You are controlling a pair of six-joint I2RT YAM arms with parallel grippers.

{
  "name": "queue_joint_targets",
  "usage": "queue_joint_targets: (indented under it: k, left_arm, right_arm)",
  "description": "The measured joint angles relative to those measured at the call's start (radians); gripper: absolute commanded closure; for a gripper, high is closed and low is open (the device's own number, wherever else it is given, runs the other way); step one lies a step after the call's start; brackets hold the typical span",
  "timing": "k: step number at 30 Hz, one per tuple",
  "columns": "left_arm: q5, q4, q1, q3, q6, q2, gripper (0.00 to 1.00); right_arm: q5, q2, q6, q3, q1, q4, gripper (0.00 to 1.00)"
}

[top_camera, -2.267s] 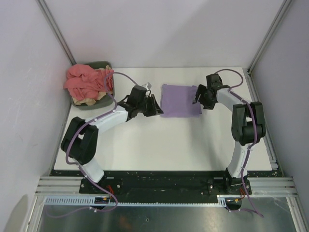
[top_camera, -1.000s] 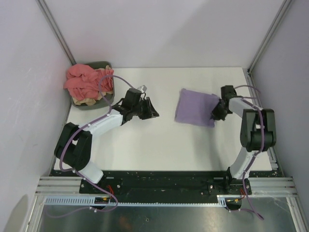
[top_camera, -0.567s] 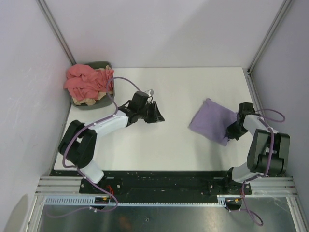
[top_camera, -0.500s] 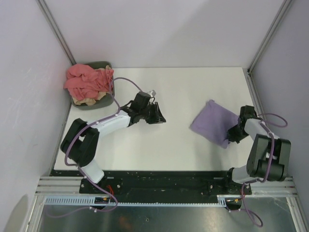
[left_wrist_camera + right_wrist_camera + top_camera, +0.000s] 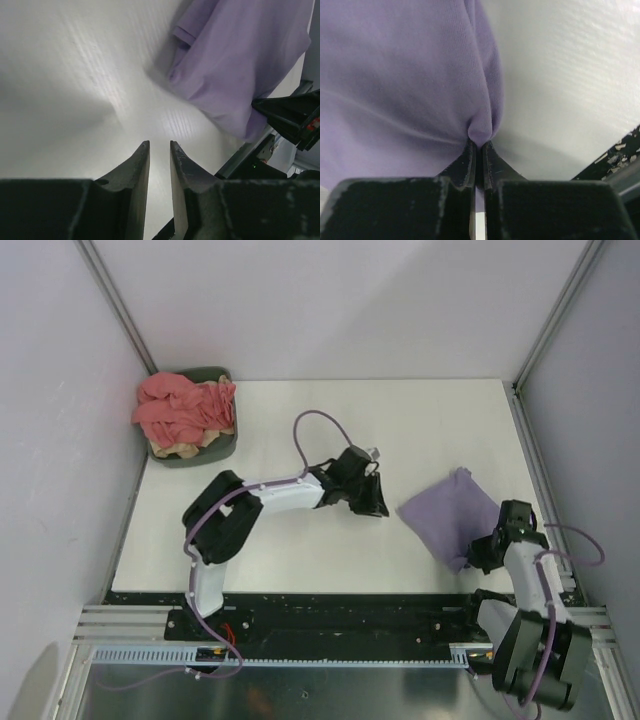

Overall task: Fold and stack the t-shirts
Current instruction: Put the neatly folded tshirt into the corner of the board with the right arm

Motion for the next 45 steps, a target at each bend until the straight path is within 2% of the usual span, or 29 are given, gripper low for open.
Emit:
queue_joint_targets:
  k: [4,6,9,14,16,19,30,39,41,45]
  left_arm:
    - [-0.001,0.000,-0.063,0.037,-0.022,0.061,0.74]
    - [-0.001,-0.001,-0.082,0.051,-0.029,0.086,0.74]
    - [-0.008,-0.005,-0.093,0.081,-0.037,0.127,0.74]
    - [-0.026,-0.006,-0.098,0.175,-0.053,0.214,0.74]
    - [-0.028,-0.006,-0.098,0.214,-0.056,0.244,0.74]
    - [-0.030,-0.006,-0.099,0.283,-0.061,0.290,0.73]
    - [-0.027,-0.029,-0.117,0.574,-0.072,0.476,0.73]
    - [-0.026,-0.041,-0.171,0.728,-0.098,0.575,0.72]
    - [-0.026,-0.043,-0.178,0.744,-0.101,0.584,0.72]
    - [-0.026,-0.041,-0.175,0.737,-0.103,0.583,0.72]
  right_arm:
    - [-0.031,-0.147,0.045,-0.064,0.003,-0.047,1.00]
    - [-0.046,-0.210,0.061,-0.090,0.007,-0.070,0.95]
    - [-0.063,-0.248,0.076,-0.105,0.014,-0.098,0.82]
    - [-0.092,-0.211,0.069,-0.096,0.020,-0.101,0.51]
    - [-0.102,-0.195,0.052,-0.080,0.024,-0.116,0.44]
    - [-0.101,-0.179,0.018,-0.043,0.026,-0.167,0.41]
    - [-0.079,-0.221,-0.077,0.187,0.072,-0.273,0.39]
    - [-0.075,-0.108,-0.135,0.206,0.091,-0.212,0.40]
    - [-0.075,-0.055,-0.147,0.206,0.092,-0.178,0.45]
    - [-0.084,0.032,-0.169,0.206,0.095,-0.102,0.69]
